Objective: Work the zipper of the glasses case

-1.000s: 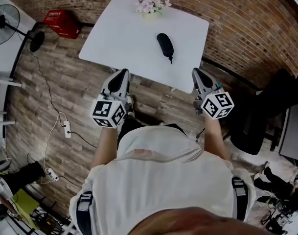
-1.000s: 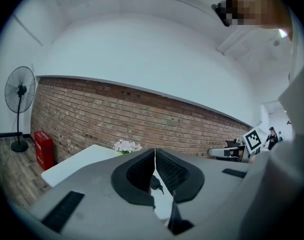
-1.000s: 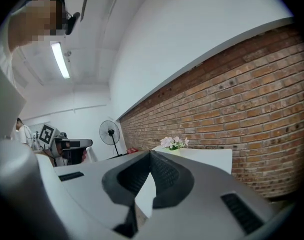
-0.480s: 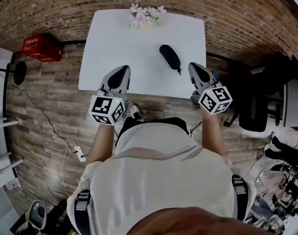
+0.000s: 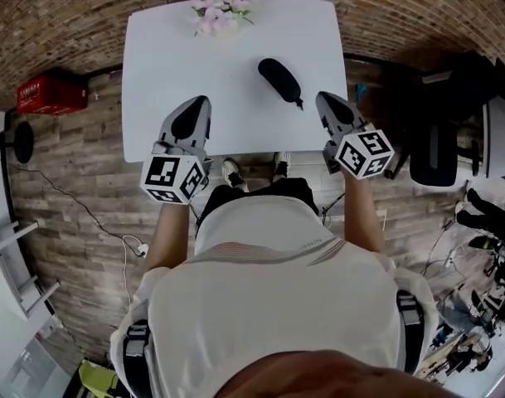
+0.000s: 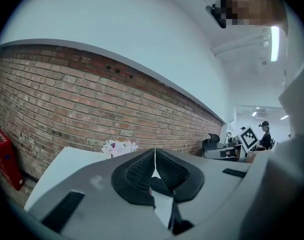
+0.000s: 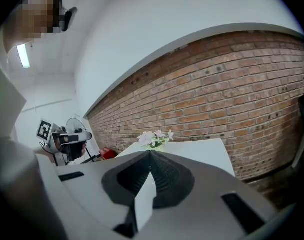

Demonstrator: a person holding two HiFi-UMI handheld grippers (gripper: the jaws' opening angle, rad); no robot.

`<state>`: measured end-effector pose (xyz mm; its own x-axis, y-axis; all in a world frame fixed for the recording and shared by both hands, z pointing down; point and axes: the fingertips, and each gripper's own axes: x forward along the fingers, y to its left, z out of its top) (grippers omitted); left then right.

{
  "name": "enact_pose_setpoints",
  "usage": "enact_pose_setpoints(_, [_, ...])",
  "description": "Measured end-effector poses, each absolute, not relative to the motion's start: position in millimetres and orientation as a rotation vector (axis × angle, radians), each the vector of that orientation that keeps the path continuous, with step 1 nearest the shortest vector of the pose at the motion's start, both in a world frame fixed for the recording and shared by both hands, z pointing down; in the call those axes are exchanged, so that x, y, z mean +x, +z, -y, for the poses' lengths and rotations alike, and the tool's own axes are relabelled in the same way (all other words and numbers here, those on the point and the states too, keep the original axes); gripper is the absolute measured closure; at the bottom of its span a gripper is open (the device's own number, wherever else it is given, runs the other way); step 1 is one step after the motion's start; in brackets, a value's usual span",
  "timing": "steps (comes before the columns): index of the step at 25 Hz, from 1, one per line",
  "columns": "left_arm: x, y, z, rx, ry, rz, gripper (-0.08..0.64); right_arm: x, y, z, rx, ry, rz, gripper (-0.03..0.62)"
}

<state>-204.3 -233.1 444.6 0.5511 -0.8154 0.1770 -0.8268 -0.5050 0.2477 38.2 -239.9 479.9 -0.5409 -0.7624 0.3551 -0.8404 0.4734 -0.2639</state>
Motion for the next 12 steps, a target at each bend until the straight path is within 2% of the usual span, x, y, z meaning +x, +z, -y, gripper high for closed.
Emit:
enact_pose_setpoints(5, [-179.2, 458.2, 244.7, 2.450, 0.085, 1.349, 0.540, 62.5, 509.9, 259.0, 1.378, 0.685, 2.460, 0.540])
enact_pose_setpoints(6, [-175.7, 461.4, 245.5, 2.437, 0.090, 1.350, 0.540, 64.3, 517.8, 263.0, 1.351, 0.698, 2.447, 0.504])
enact_pose_setpoints(7, [-172.5, 465.0, 245.5, 2.425, 0.099, 1.351, 0.540, 65.0, 525.7, 266.4, 1.321, 0.714, 2.437, 0.433])
enact_pose_setpoints(9, [-167.3, 471.7, 244.9, 2.404, 0.122, 1.353, 0.540, 65.4, 542.5, 273.7, 1.271, 0.760, 2.418, 0.416])
enact_pose_setpoints(12, [-162.1, 480.2, 243.1, 2.373, 0.144, 1.355, 0.540, 62.9, 573.5, 283.8, 1.199, 0.825, 2.368, 0.336])
